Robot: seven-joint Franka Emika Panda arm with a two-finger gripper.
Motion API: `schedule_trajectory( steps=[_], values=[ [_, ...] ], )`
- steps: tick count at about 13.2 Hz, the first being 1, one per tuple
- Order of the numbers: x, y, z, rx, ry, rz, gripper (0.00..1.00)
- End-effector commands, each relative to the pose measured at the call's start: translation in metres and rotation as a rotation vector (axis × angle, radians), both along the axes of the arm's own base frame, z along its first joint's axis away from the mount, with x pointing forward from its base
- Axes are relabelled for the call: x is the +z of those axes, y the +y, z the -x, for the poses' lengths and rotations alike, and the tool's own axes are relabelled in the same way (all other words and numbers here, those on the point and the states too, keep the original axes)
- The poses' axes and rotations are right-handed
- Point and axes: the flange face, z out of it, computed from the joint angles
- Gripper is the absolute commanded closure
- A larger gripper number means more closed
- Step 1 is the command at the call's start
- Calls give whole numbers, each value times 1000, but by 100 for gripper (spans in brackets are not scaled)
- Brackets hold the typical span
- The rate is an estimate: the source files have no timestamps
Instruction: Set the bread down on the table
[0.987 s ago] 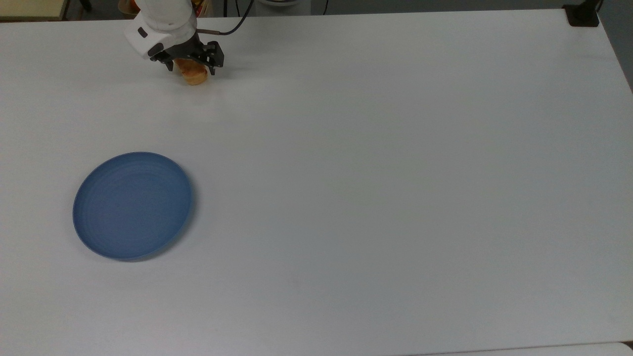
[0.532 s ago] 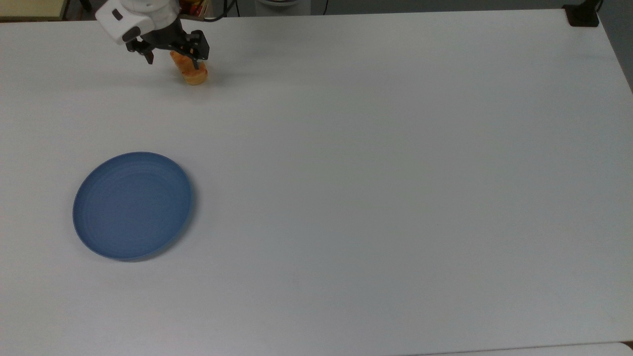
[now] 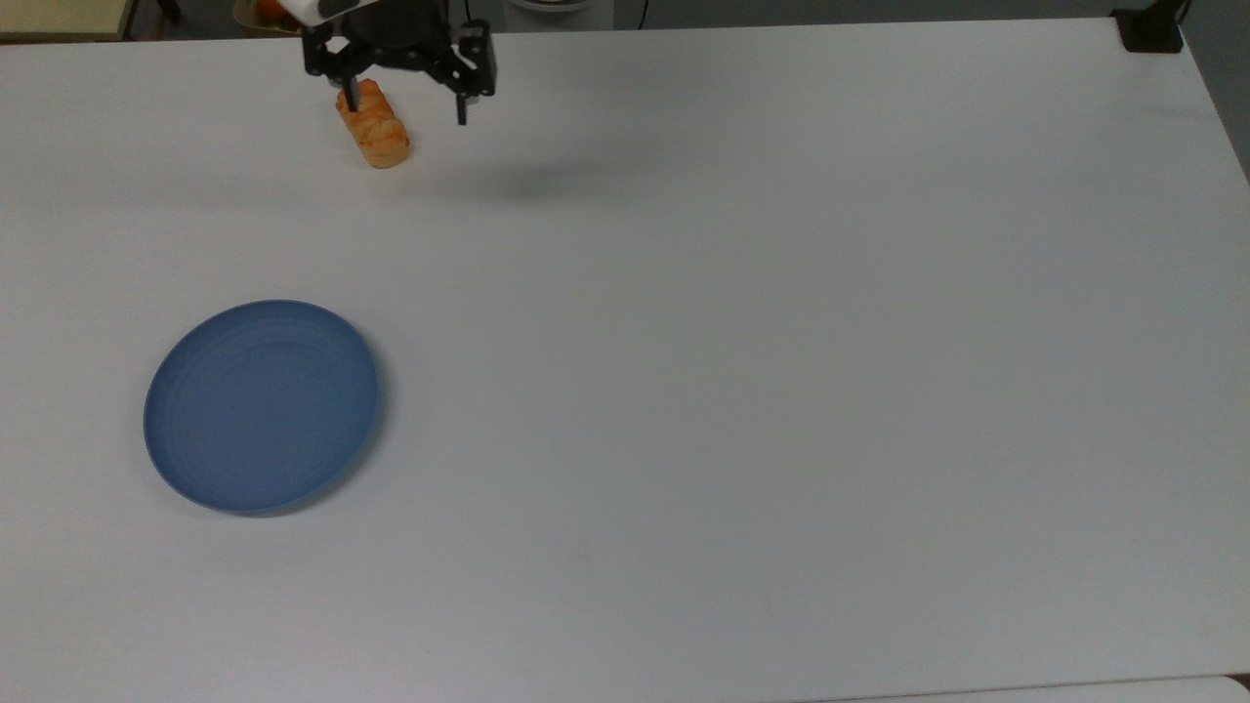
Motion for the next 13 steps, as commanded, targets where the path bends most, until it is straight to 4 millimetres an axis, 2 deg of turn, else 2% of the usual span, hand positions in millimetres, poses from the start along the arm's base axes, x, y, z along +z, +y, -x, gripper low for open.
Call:
schedule_trajectory(
  steps=[1, 5, 8, 13],
  values=[
    [41, 39, -2, -3, -44, -16, 0],
    [66, 78, 6, 10, -85, -109, 0],
    [69, 83, 11, -69, -52, -116, 0],
    [68, 72, 21, -77, 15, -107, 0]
  ],
)
